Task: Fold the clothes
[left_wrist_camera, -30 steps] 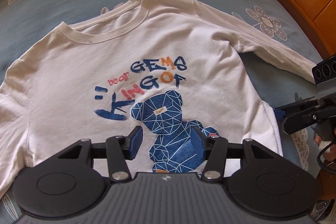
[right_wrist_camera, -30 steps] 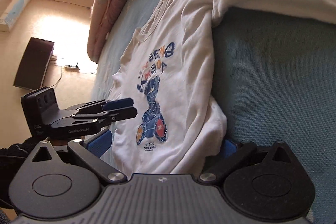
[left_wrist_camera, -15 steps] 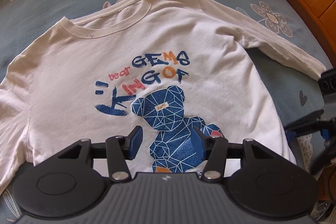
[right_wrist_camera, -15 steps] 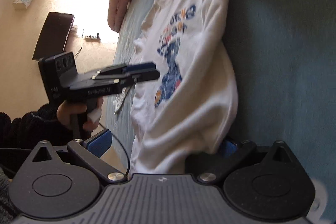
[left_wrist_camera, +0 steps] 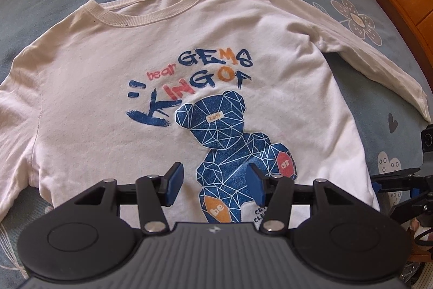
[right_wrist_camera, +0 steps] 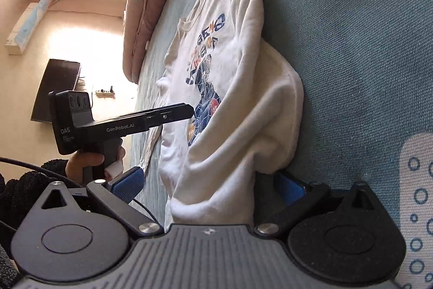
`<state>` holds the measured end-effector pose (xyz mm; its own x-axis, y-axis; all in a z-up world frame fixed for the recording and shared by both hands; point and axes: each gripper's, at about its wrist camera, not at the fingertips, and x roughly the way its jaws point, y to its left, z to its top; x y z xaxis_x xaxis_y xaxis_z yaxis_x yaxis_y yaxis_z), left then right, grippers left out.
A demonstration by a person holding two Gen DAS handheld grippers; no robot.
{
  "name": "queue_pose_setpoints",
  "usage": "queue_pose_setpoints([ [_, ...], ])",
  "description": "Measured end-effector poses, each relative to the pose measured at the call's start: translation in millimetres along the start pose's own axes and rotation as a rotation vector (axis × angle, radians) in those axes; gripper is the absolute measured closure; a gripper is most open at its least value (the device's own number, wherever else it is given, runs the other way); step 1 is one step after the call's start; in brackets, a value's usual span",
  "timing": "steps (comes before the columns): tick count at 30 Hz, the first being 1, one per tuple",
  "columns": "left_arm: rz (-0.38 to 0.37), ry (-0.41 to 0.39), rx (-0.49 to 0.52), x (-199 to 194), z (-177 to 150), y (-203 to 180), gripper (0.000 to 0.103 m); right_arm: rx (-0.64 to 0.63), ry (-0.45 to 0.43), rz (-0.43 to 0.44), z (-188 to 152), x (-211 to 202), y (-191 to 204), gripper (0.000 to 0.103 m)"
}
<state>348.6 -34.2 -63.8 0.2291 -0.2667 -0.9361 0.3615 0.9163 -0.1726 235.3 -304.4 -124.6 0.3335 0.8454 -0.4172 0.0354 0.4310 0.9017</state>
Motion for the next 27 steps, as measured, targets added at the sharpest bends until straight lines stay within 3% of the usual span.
queue_pose_setpoints([
  [6,-0.023,0.014,0.027,0.6,-5.0,2.1,0.048,-0.005,-0.084,-0.073,-8.1,0.6,9.3,0.000],
  [9,-0.053,0.004,0.062,-6.6,2.7,-0.8,0.048,0.001,-0.111,-0.212,-11.3,5.4,36.6,0.000],
  [13,-0.134,-0.036,0.149,-28.7,24.8,-12.9,0.048,-0.280,-0.115,-0.403,-29.4,33.2,104.2,0.000],
  [15,-0.176,-0.058,0.211,-39.4,38.5,-23.4,0.047,-0.360,-0.102,-0.438,-35.7,53.4,129.7,0.000],
  [20,-0.309,-0.069,0.318,-48.5,61.6,-52.4,0.042,-0.563,-0.048,-0.615,-53.8,99.7,164.0,0.000],
  [21,-0.346,-0.061,0.331,-47.1,63.5,-57.1,0.041,-0.570,-0.039,-0.606,-55.5,101.9,164.0,0.000],
  [25,-0.540,0.159,0.328,-10.2,51.7,-71.5,0.039,-0.480,-0.047,-0.583,-62.0,94.4,151.0,0.000],
  [27,-0.524,0.217,0.340,6.6,40.1,-72.1,0.039,-0.461,-0.057,-0.594,-65.3,85.1,143.5,0.000],
])
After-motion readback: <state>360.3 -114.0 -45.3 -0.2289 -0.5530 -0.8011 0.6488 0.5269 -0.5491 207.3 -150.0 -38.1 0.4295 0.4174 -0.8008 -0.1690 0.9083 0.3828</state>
